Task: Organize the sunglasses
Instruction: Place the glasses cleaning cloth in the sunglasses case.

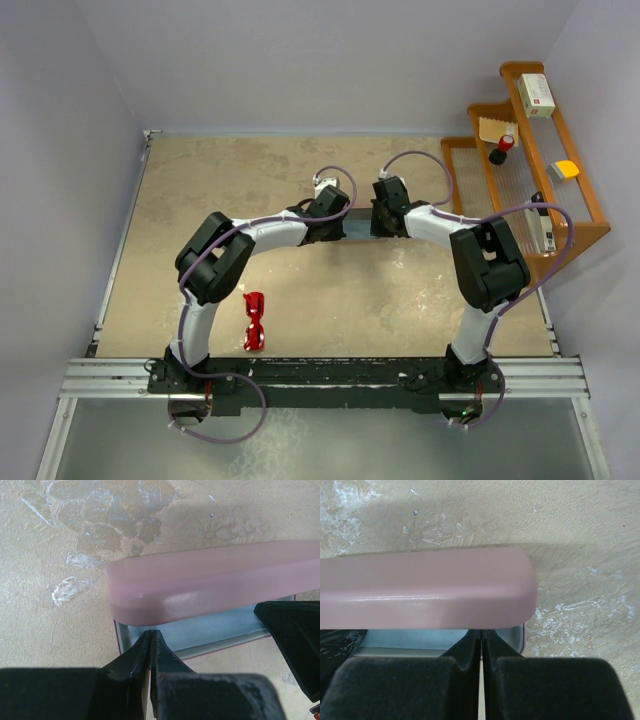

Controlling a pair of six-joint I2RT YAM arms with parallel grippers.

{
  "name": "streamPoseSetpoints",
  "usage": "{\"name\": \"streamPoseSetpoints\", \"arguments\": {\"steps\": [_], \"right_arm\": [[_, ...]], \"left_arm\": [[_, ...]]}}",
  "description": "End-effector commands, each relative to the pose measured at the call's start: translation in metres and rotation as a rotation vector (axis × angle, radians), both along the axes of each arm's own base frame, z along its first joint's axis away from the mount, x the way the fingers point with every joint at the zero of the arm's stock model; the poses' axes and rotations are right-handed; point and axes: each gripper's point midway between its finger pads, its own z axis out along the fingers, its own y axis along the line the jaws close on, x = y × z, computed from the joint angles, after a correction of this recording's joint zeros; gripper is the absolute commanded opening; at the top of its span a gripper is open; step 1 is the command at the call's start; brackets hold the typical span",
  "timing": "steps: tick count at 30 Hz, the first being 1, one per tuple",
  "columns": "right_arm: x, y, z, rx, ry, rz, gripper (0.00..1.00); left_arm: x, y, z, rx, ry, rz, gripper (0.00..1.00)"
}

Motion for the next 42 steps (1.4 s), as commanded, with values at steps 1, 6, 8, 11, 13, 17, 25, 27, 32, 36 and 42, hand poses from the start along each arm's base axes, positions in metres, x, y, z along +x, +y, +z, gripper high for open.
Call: {"name": "streamPoseSetpoints", "arguments": {"steps": [1, 6, 8, 11, 13, 17, 25, 27, 32, 36, 42], "right_arm": [[-0.003, -0.018, 0.004, -0.067, -0.002, -0.051, 0.00], [-0.004, -0.021, 0.006, -0.081, -0.001, -0.067, 0.00], [-0.005, -0.023, 0.006, -0.089, 0.001, -0.068, 0.00], [-0.006, -0.023, 0.006, -0.086, 0.003, -0.066, 0.00], [-0.008, -0.023, 0.004, -0.084, 0.010, -0.067, 0.00], [-0.009, -0.016, 0.004, -0.053, 0.011, -0.045, 0.00], [-0.010, -0.006, 0.000, -0.012, 0.014, 0.005, 0.00], [-0.013, -0.005, -0.004, -0.012, 0.033, 0.009, 0.00], [-0.010, -0.021, 0.009, -0.073, -0.004, -0.053, 0.00], [-0.006, -0.032, 0.029, -0.094, -0.077, -0.095, 0.00], [-0.009, -0.026, 0.026, -0.069, -0.062, -0.079, 0.00]], "left_arm": [[-0.005, 0.013, -0.007, 0.064, 0.024, 0.007, 0.00], [-0.007, 0.014, -0.010, 0.070, 0.032, 0.006, 0.00], [-0.008, 0.015, -0.011, 0.072, 0.035, 0.004, 0.00], [-0.009, 0.015, -0.013, 0.072, 0.041, 0.006, 0.00], [-0.010, 0.015, -0.014, 0.072, 0.044, 0.005, 0.00], [-0.010, 0.015, -0.014, 0.072, 0.046, 0.003, 0.00], [-0.005, 0.013, -0.001, 0.065, 0.018, 0.001, 0.00], [-0.006, 0.015, -0.002, 0.073, 0.023, 0.001, 0.00], [-0.006, 0.016, 0.002, 0.072, 0.015, 0.007, 0.00], [-0.003, 0.017, 0.013, 0.072, -0.006, 0.008, 0.00], [-0.001, 0.017, 0.029, 0.070, -0.030, 0.004, 0.00]]}}
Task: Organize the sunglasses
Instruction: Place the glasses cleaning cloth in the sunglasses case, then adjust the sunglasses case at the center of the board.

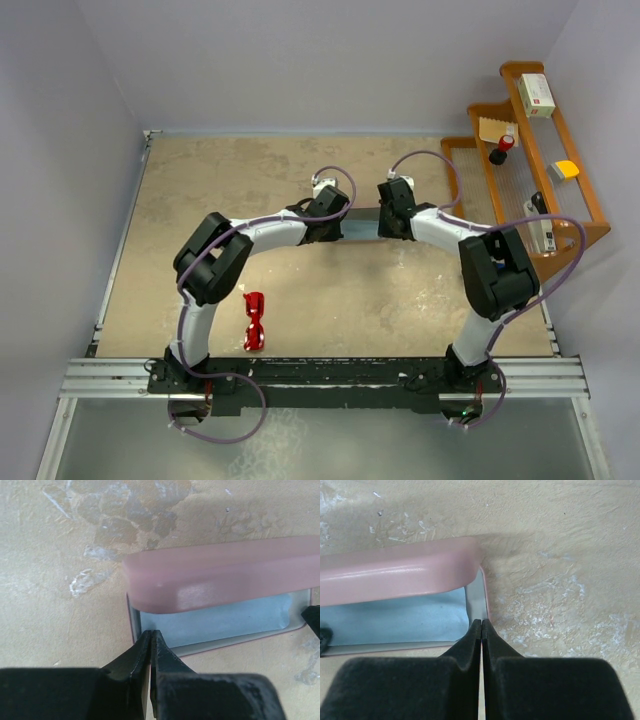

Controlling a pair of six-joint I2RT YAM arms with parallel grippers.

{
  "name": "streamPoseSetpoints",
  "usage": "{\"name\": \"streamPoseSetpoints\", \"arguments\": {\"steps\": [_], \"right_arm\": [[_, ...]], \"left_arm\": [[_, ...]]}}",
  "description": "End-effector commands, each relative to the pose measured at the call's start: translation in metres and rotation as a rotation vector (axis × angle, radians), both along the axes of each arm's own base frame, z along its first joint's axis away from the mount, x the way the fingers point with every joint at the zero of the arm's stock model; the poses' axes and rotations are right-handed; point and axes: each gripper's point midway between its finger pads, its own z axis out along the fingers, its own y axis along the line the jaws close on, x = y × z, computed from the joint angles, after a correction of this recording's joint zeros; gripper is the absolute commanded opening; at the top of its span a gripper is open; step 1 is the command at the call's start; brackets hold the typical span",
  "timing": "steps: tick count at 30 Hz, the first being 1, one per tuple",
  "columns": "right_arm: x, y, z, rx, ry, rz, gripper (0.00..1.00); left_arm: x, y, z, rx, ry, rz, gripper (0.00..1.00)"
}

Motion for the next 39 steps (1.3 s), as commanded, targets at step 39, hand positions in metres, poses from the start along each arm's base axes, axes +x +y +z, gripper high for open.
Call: {"name": "streamPoseSetpoints", "arguments": {"steps": [39], "right_arm": [[-0.034, -0.008, 0.011, 0.068, -0.033, -0.029, 0.00]], "left_arm": [[0.121, 0.023, 0.099, -0.010, -0.242, -0.060, 0.04]]}}
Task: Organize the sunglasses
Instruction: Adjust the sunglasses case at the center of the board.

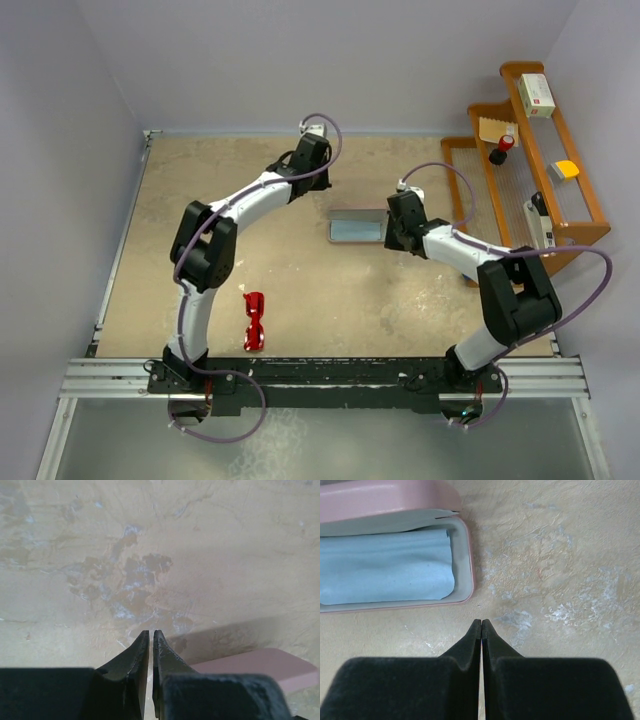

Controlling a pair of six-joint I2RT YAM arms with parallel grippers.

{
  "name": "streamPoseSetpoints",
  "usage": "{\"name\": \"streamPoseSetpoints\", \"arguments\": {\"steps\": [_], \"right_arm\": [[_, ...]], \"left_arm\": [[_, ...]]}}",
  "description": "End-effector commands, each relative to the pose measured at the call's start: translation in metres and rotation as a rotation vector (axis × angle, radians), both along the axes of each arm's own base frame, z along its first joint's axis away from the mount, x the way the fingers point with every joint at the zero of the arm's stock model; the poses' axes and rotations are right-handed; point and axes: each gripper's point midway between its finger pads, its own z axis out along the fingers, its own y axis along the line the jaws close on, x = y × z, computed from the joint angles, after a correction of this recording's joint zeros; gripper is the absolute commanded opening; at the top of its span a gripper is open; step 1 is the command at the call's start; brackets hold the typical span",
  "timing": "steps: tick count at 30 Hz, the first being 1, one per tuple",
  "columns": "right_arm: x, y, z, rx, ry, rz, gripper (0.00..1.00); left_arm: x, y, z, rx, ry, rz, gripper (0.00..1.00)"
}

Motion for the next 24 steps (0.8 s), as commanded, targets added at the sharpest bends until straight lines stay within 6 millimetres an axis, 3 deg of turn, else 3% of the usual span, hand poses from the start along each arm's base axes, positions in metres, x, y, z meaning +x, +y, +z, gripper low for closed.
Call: {"name": "streamPoseSetpoints", "arguments": {"steps": [1, 4, 14, 24], "right_arm": [[0.004, 0.003, -0.001, 0.013, -0.004, -0.006, 0.00], [0.016, 0.009, 0.005, 0.024, -0.022, -0.001, 0.00], [0.033, 0.024, -0.015, 0.043, 0.026, 0.021, 0.00], [0.050, 0.033, -0.021, 0.043, 0.032, 0.037, 0.00]], "left_arm": [[0.008, -0.016, -0.008, -0.023, -0.007, -0.072, 0.04], [0.004, -0.021, -0.020, -0.042, 0.010, -0.096, 0.03], [-0.016, -0.035, -0.028, -0.111, 0.037, -0.195, 0.03], [-0.043, -0.028, -0.030, -0.129, 0.058, -0.215, 0.01]]}}
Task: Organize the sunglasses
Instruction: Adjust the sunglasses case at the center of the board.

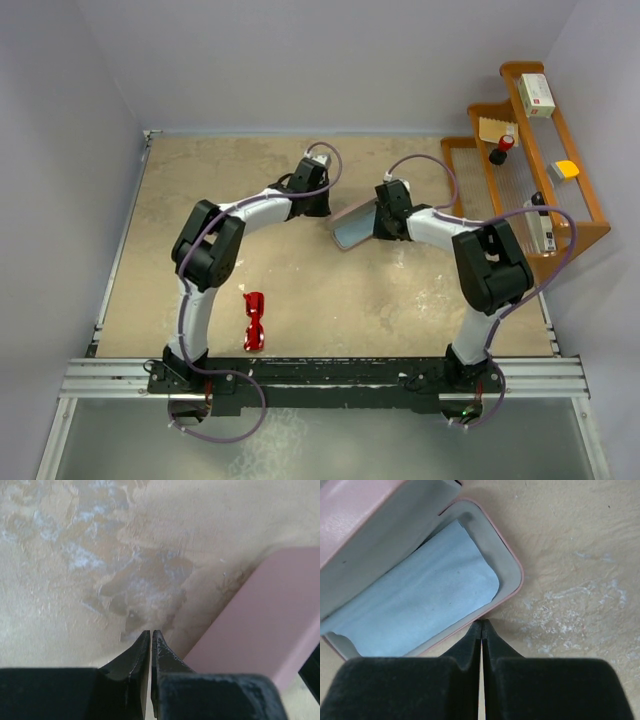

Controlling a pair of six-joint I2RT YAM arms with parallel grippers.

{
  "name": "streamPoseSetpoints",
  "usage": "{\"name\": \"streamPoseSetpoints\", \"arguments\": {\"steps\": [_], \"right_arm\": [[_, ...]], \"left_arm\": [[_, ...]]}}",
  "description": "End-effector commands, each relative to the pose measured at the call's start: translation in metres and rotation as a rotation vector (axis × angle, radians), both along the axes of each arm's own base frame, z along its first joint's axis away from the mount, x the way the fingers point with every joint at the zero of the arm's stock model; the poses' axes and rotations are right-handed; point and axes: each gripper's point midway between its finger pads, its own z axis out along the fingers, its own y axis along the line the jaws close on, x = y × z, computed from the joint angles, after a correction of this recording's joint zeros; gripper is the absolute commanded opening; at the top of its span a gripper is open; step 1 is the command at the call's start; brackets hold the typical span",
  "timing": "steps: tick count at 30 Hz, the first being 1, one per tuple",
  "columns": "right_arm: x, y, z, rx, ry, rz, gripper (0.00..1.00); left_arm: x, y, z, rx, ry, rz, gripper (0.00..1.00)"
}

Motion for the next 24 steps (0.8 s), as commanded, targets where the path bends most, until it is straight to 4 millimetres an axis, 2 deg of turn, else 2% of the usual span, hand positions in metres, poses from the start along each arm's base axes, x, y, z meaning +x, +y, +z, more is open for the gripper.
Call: {"name": "streamPoseSetpoints", "arguments": {"steps": [1, 7, 16, 20, 24], "right_arm": [[0.014, 0.008, 0.005, 0.017, -0.021, 0.008, 0.00], [0.023, 0.013, 0.001, 0.020, -0.022, 0.021, 0.00], [0.028, 0.020, 0.000, 0.031, -0.015, 0.051, 0.00], [0.027, 0.022, -0.004, 0.039, -0.004, 0.064, 0.00], [0.024, 0.017, 0.002, 0.029, -0.018, 0.049, 0.00]], "left_arm": [[-0.002, -0.008, 0.058, -0.089, -0.113, -0.023, 0.01], [-0.020, -0.008, 0.063, -0.108, -0.114, -0.023, 0.01], [-0.049, -0.029, 0.059, -0.117, -0.098, -0.060, 0.01], [-0.055, -0.034, 0.058, -0.111, -0.094, -0.067, 0.01], [-0.058, -0.034, 0.060, -0.119, -0.095, -0.067, 0.01]]}}
